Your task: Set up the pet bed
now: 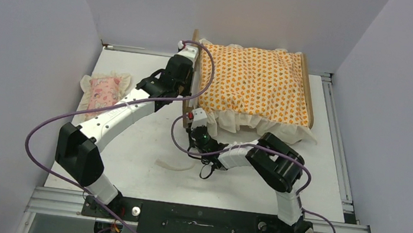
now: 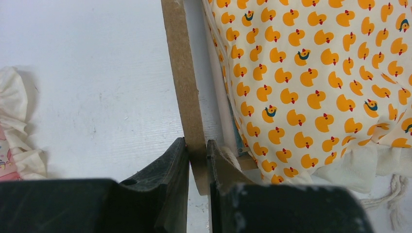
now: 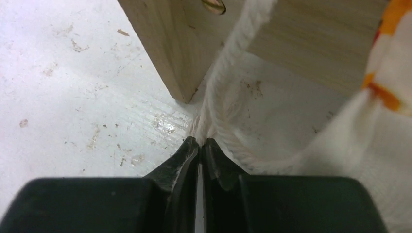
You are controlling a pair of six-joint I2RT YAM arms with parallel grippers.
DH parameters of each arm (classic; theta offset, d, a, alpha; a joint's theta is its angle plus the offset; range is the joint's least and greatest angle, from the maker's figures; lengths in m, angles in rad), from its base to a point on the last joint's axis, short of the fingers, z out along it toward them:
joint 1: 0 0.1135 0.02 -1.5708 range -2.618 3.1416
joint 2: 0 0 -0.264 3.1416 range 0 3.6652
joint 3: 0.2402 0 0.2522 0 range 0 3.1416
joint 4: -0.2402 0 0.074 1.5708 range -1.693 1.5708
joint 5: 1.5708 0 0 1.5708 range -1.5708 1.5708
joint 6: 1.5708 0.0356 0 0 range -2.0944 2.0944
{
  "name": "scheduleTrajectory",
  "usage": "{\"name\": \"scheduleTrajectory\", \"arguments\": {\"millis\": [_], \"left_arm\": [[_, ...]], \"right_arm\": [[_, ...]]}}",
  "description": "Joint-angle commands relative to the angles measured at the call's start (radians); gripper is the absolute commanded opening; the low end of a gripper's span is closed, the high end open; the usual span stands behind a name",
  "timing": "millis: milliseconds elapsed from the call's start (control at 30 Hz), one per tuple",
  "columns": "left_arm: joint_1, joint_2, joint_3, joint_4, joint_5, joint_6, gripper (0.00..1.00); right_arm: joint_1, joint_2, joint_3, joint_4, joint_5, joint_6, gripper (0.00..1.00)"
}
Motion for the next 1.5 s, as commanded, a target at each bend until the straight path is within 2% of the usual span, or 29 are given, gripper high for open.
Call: {"name": "scheduleTrajectory", "arguments": {"millis": [0, 233, 400, 500, 567, 633, 700, 767, 800, 867, 1000, 1200, 1467], "left_arm": [[-0.009, 0.035, 0.022, 0.007, 0.105, -0.021, 0.02], [-0.001, 0.054, 0.039, 0.032, 0.151, -0.04, 0.02], [0.009, 0.052, 0.03, 0.039, 0.176, -0.041, 0.03], [0.019, 0.042, 0.014, 0.034, 0.187, -0.045, 0.09], [0.029, 0.023, 0.003, 0.023, 0.193, -0.048, 0.18], [0.038, -0.008, -0.012, 0.012, 0.198, -0.048, 0.34], [0.044, -0.046, -0.033, 0.001, 0.199, -0.043, 0.53], [0.049, -0.089, -0.056, -0.017, 0.199, -0.038, 0.67], [0.05, -0.111, -0.068, -0.026, 0.199, -0.036, 0.72], [0.052, -0.159, -0.101, -0.051, 0.193, -0.033, 0.82], [0.056, -0.274, -0.191, -0.095, 0.151, -0.055, 0.83], [0.063, -0.448, -0.395, -0.131, 0.134, -0.102, 0.83], [0.063, -0.511, -0.61, -0.076, 0.199, -0.149, 0.81]], "right_arm": [[0.027, -0.064, 0.005, 0.047, -0.089, 0.003, 0.05], [0.178, -0.247, -0.101, -0.043, -0.166, 0.073, 0.05], [0.272, -0.293, -0.075, -0.162, -0.235, 0.113, 0.06], [0.317, -0.301, -0.038, -0.272, -0.243, 0.129, 0.15], [0.331, -0.314, -0.016, -0.34, -0.215, 0.141, 0.21], [0.333, -0.338, -0.003, -0.414, -0.182, 0.152, 0.28], [0.332, -0.364, 0.013, -0.494, -0.137, 0.157, 0.37], [0.333, -0.4, 0.022, -0.569, -0.092, 0.17, 0.48], [0.332, -0.416, 0.025, -0.612, -0.069, 0.179, 0.54], [0.333, -0.441, 0.031, -0.689, -0.01, 0.215, 0.56], [0.333, -0.452, 0.028, -0.795, 0.093, 0.316, 0.56], [0.322, -0.383, 0.064, -0.901, 0.227, 0.522, 0.45], [0.316, -0.227, 0.124, -0.862, 0.241, 0.64, 0.46]]}}
